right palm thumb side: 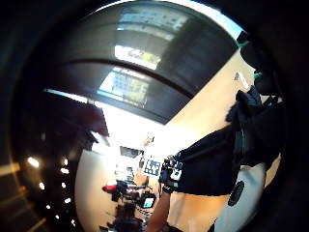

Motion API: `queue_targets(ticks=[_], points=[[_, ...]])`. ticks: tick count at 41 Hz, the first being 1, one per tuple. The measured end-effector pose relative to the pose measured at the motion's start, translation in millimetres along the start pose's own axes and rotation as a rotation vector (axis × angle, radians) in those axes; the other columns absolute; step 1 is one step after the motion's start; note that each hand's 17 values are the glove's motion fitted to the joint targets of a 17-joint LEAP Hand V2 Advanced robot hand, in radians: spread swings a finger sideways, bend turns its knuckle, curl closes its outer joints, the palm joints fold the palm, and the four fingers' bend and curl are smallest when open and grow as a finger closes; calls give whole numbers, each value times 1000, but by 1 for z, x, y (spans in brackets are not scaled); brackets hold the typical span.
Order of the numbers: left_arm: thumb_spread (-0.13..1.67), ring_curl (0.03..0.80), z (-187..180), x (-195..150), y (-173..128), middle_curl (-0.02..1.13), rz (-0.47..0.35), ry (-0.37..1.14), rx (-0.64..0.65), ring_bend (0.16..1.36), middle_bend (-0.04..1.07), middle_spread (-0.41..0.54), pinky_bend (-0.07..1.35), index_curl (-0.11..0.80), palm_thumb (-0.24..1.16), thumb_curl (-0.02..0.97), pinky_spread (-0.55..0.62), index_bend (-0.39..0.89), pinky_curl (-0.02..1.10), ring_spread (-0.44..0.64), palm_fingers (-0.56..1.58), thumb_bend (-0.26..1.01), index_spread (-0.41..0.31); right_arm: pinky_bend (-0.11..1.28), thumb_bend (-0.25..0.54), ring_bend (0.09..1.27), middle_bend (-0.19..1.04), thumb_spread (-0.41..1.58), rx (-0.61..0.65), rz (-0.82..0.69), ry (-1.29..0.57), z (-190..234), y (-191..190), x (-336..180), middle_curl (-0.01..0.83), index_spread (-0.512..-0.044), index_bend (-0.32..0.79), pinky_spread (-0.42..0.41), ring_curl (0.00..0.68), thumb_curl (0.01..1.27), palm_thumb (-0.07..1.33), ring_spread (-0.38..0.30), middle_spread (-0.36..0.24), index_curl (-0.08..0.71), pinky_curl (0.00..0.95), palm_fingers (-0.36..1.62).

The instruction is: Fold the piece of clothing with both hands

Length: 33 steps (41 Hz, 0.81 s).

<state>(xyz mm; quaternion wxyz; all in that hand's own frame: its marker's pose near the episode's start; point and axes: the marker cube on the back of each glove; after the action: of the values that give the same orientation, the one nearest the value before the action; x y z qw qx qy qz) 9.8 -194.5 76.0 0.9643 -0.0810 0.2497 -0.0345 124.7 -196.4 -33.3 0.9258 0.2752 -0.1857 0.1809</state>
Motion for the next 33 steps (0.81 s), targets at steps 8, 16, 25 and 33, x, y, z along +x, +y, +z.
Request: queue_targets(ticks=[8,16,25,33], points=[[1499,339,-62,-26,10,426,-116,-180,139,554,267,-29,317,359,123,194,438,159,267,182,346,21,-133,851,46,721,209,712,32,-334,202,54,36,-96,450,-223,69,-291,441,575,1214,-229,-99,61,377,920],[1521,333,-105,-55,7,430,-163,-261,366,531,264,-44,305,357,153,199,431,149,273,167,372,33,-130,810,38,665,176,662,39,-540,289,104,82,-142,447,-250,74,-298,426,601,1269,-237,-190,90,368,956],[1540,331,-122,-75,20,431,-189,-293,416,522,258,-60,294,349,177,204,424,138,281,151,388,44,-128,801,53,660,155,577,-300,-568,72,147,178,-169,425,-271,55,-299,431,638,1256,-246,-307,98,372,915],[1551,331,-120,-66,27,432,-116,-204,406,517,252,-73,285,341,189,206,414,134,288,146,391,49,-127,746,53,619,173,607,-580,-420,-152,176,208,-158,420,-248,91,-261,422,652,1252,-235,-319,118,363,845]])
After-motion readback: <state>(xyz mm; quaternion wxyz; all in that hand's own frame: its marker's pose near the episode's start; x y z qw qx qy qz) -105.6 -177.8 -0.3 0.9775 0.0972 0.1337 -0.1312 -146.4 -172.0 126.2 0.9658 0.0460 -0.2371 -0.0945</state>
